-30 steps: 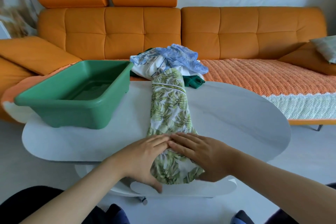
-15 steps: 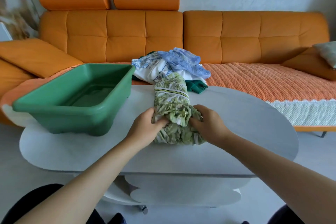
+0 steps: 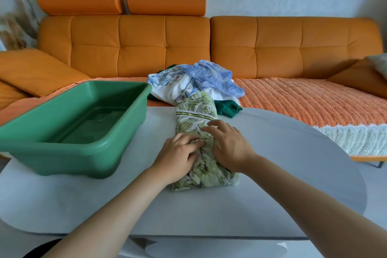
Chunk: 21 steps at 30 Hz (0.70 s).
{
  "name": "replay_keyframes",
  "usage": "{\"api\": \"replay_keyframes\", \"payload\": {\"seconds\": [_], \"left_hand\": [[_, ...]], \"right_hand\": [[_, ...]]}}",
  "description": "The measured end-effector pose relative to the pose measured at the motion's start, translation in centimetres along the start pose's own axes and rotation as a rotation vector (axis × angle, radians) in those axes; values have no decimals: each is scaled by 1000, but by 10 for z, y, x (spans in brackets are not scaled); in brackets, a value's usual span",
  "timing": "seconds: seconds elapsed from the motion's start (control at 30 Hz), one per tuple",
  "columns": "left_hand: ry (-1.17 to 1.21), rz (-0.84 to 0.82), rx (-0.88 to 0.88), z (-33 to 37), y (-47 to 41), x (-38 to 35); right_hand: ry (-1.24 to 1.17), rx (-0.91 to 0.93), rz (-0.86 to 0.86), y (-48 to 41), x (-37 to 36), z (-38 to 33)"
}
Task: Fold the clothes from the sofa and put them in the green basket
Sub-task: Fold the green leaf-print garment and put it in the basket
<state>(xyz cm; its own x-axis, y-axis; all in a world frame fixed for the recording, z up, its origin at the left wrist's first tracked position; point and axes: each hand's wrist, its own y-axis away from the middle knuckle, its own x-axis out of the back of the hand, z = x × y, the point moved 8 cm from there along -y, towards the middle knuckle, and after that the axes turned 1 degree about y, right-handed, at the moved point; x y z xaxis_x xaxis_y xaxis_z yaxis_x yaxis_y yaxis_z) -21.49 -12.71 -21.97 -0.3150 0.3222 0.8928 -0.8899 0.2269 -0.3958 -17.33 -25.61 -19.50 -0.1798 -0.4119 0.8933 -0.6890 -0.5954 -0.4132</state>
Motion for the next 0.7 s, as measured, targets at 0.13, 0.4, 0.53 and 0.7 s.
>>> {"api": "replay_keyframes", "payload": {"seconds": [0.13, 0.4, 0.53, 0.7], "left_hand": [[56, -122, 65, -18, -6, -15], [81, 131, -188, 21, -10, 19], [-94, -276, -20, -1, 9, -31], [-48, -260, 14, -20, 18, -30]], "right_hand": [[-15, -39, -104, -6, -15, 11], [126, -160, -53, -18, -13, 26], [101, 37, 78, -10, 8, -4], [88, 234, -319, 31, -35, -14]]}}
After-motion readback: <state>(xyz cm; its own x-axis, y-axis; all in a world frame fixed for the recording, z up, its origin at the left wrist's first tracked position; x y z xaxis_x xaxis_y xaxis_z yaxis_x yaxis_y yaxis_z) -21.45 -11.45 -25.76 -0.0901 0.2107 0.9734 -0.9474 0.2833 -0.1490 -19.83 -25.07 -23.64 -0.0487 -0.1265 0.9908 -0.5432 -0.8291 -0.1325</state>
